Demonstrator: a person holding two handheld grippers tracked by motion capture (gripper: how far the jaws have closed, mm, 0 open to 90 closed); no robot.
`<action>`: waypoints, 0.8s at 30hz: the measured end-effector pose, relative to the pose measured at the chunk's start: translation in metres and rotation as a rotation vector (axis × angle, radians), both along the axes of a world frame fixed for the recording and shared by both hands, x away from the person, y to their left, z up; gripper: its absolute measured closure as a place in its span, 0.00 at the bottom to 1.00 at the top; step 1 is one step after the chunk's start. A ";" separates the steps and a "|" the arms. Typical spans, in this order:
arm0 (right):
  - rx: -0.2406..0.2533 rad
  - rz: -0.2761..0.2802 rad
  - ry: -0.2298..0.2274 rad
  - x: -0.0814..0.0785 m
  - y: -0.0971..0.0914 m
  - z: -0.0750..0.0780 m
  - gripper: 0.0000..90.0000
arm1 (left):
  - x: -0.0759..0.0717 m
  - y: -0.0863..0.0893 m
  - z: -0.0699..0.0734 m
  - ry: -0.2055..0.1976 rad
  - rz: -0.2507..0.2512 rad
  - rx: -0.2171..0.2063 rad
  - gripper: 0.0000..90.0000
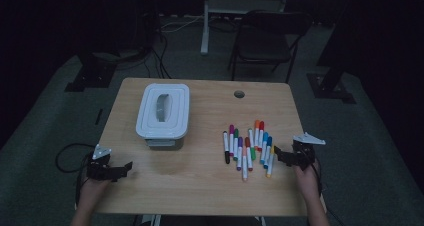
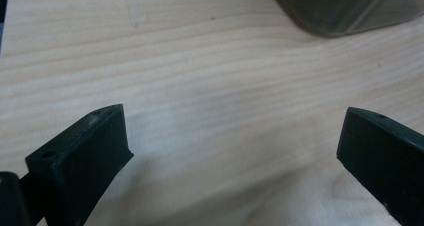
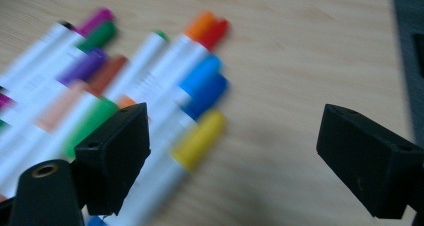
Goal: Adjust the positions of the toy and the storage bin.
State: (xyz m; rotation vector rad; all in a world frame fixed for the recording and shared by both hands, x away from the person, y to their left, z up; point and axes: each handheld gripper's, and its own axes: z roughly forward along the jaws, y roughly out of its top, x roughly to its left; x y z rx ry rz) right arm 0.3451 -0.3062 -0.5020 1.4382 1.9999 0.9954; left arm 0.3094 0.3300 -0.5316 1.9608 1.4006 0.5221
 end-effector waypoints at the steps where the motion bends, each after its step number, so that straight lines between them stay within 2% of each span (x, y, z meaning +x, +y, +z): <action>1: -0.005 0.013 -0.001 0.004 0.006 0.002 0.15 | 0.004 0.000 0.001 -0.002 -0.008 0.011 0.01; 3: -0.012 0.024 -0.005 0.008 0.013 0.004 0.15 | 0.007 0.000 0.003 -0.009 -0.015 0.010 0.01; 4: -0.013 0.036 -0.009 0.012 0.019 0.006 0.15 | 0.014 -0.001 0.005 -0.017 -0.020 0.010 0.01; 8: 0.002 0.097 -0.027 0.030 0.050 0.014 0.15 | 0.030 -0.002 0.009 -0.049 -0.011 0.002 0.01; 11: -0.014 0.148 -0.046 0.040 0.074 0.016 0.15 | 0.042 -0.003 0.010 -0.057 -0.014 0.000 0.01; 14: -0.001 0.188 -0.034 0.051 0.097 0.017 0.15 | 0.053 -0.004 0.009 -0.073 -0.020 -0.017 0.01; 19: 0.006 0.232 -0.020 0.070 0.135 0.018 0.15 | 0.075 -0.004 0.009 -0.102 -0.011 0.016 0.01; 22: 0.017 0.248 -0.002 0.082 0.157 0.017 0.15 | 0.086 -0.004 0.009 -0.104 -0.013 0.006 0.01; 23: 0.018 0.253 -0.004 0.085 0.162 0.016 0.15 | 0.092 -0.004 0.008 -0.105 -0.010 0.008 0.01; 24: 0.018 0.253 -0.004 0.085 0.162 0.016 0.15 | 0.092 -0.004 0.008 -0.105 -0.010 0.008 0.01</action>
